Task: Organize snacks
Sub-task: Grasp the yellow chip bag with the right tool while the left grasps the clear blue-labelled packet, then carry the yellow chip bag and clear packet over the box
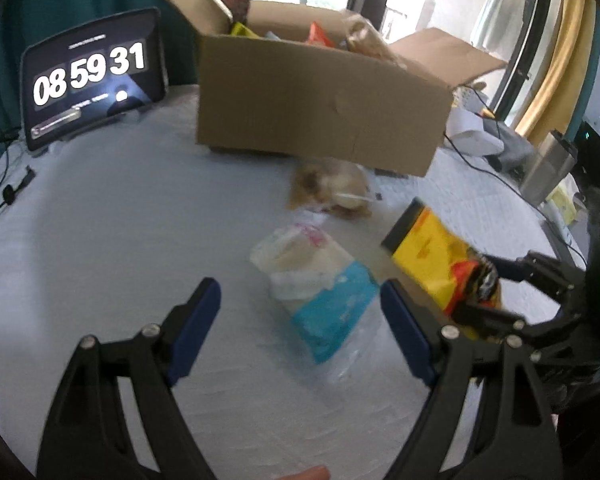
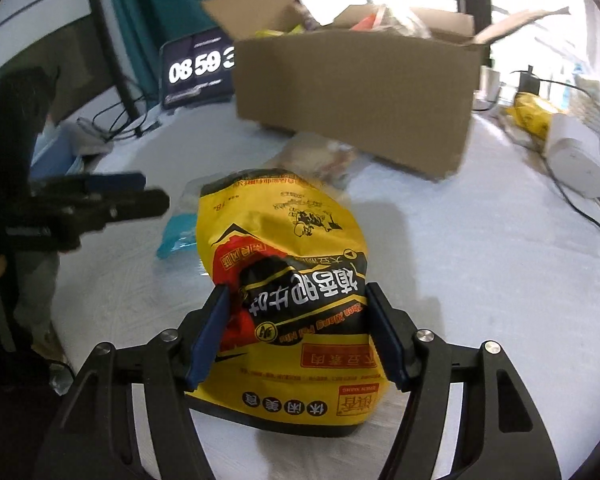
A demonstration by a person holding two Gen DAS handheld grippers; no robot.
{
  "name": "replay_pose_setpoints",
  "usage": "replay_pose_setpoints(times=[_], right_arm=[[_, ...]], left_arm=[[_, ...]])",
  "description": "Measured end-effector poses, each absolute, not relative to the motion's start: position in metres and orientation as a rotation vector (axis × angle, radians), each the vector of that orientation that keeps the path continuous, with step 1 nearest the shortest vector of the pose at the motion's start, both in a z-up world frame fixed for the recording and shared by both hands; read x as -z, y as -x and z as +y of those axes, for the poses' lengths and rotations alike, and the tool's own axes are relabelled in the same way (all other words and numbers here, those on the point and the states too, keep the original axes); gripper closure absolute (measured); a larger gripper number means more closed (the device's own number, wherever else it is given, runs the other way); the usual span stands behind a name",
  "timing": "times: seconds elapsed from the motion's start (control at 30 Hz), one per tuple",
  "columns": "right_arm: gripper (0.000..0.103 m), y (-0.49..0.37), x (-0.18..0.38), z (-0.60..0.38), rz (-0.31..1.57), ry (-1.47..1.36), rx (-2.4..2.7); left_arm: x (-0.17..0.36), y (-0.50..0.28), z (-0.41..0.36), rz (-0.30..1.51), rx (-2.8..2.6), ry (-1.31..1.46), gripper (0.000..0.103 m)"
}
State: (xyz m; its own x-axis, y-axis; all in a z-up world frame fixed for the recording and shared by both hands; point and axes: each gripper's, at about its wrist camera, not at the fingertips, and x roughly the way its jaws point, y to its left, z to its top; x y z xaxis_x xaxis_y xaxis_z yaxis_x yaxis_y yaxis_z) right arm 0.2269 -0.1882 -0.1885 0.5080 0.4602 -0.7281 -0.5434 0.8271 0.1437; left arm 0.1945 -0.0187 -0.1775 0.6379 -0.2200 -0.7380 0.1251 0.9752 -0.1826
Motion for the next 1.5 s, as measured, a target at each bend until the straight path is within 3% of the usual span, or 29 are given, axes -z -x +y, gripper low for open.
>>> replay_pose_setpoints(times=[0.73,0.77,0.83,1.5], right_arm=[[0.033,-0.247,0.181,-0.259,0.804,-0.048,-0.509],[0.033,-0.247,0.181,-0.259,0.803,-0.050,-0.508],[0.033,-0.246,0.180,-0.259,0.801,-0.057,-0.509],[0.033,-0.236,0.143,-0.224,0.738,-0.006,-0.535]], left_arm=[[0.215,-0.249,-0.072,0.948,0.138,-0.006,0.021],[0.214,-0.248,-0.071,0.941,0.148,0.000,0.022],[0.213,-0.245,-0.069,0.927,0.148,-0.007,0.041],[0.172,-0.200,-0.029,0.820,0.214,0.060,0.042]])
